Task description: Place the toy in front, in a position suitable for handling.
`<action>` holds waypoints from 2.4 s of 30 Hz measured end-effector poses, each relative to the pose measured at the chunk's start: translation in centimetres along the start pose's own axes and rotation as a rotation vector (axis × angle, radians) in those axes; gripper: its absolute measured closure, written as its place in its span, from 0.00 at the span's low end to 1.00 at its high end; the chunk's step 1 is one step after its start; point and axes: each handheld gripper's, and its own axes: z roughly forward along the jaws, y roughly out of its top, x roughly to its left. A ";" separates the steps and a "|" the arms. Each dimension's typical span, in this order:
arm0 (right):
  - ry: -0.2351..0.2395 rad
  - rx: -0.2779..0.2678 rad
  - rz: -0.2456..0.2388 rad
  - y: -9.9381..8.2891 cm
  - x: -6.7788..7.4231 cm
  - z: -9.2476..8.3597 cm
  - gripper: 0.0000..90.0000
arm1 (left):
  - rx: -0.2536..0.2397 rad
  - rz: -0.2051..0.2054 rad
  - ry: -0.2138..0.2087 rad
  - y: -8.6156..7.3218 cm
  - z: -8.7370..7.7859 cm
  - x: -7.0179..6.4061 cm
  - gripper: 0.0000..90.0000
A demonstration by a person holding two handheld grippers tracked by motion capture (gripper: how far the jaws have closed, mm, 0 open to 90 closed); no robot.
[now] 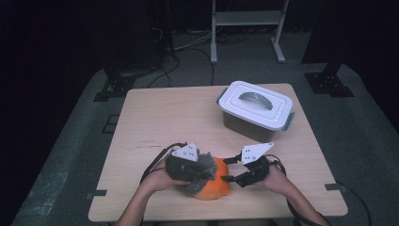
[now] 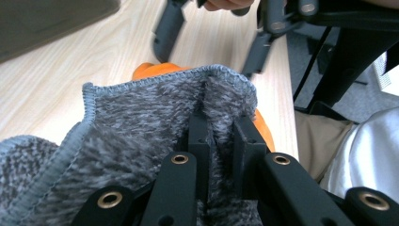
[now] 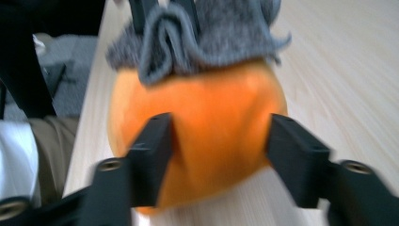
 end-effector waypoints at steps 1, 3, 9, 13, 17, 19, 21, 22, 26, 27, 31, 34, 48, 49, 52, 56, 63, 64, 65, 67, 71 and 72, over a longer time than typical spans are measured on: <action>0.005 -0.006 0.001 0.1 0.0 0.2 0.32 | -0.001 0.008 -0.007 0.1 0.2 0.0 0.89; 0.011 0.021 -0.029 0.3 0.0 0.9 0.27 | -0.001 0.009 -0.027 0.1 0.5 0.0 0.89; 0.020 0.050 -0.022 -0.1 -0.3 1.3 0.62 | -0.048 -0.015 -0.041 0.1 0.2 0.5 0.89; 0.004 0.070 -0.071 0.0 -0.1 0.7 0.75 | -0.054 -0.009 -0.005 0.3 -1.0 0.8 0.89; -0.043 0.084 -0.110 0.0 -0.2 -0.3 0.75 | -0.045 -0.025 0.062 0.0 -2.9 1.4 0.89; -0.076 0.084 -0.123 0.0 -0.3 -1.0 0.75 | -0.064 -0.046 0.063 -0.3 -3.2 1.6 0.89; -0.081 0.082 -0.119 -0.1 -0.3 -1.2 0.74 | -0.066 -0.050 0.052 -0.4 -2.8 1.7 0.88; -0.075 0.080 -0.110 -0.2 -0.3 -1.2 0.71 | -0.056 -0.050 0.045 -0.4 -2.3 1.7 0.88; -0.030 0.051 -0.031 -0.2 -0.7 -1.2 0.43 | -0.016 -0.049 0.013 -0.9 -0.4 1.5 0.88; -0.018 0.030 -0.016 -0.1 -0.9 -1.4 0.40 | -0.013 -0.046 -0.002 -1.0 -0.2 1.5 0.88; 0.026 -0.020 0.045 0.2 -1.5 -1.6 0.31 | -0.004 -0.034 -0.031 -1.2 0.2 1.1 0.88; 0.045 0.017 0.053 0.1 -1.4 -0.3 0.28 | 0.001 -0.029 -0.040 -1.2 0.1 0.9 0.88; -0.078 0.057 -0.113 0.0 -0.4 -1.8 0.70 | -0.084 -0.066 0.052 -0.9 -2.8 2.2 0.89; -0.080 0.056 -0.113 0.0 -0.5 -1.8 0.70 | -0.087 -0.063 0.048 -0.7 -2.6 2.2 0.89; -0.071 0.034 -0.097 0.2 -0.4 -1.5 0.67 | -0.064 -0.048 0.027 -0.4 -1.4 1.9 0.89; 0.009 0.019 -0.025 0.4 -0.8 -1.5 0.42 | -0.031 -0.037 -0.026 -0.8 0.2 1.5 0.89; 0.082 0.039 0.055 0.6 -1.7 -0.6 0.28 | -0.003 0.001 -0.063 -0.7 0.4 0.8 0.88; 0.080 0.061 0.058 0.4 -1.5 0.0 0.31 | 0.006 -0.001 -0.050 -0.9 0.4 0.9 0.88; 0.070 0.076 0.059 0.3 -1.4 0.3 0.39 | 0.004 -0.008 -0.043 -1.1 0.3 1.0 0.89; 0.057 0.069 0.023 0.1 -1.1 0.2 0.53 | -0.010 -0.021 -0.042 -1.5 -0.1 1.1 0.89; 0.016 0.060 -0.023 -0.2 -0.6 -0.8 0.62 | 0.006 -0.029 -0.007 -2.5 -1.0 1.4 0.88; 0.009 0.061 -0.020 -0.3 -0.6 -1.1 0.63 | 0.012 -0.036 0.005 -2.8 -1.2 1.5 0.88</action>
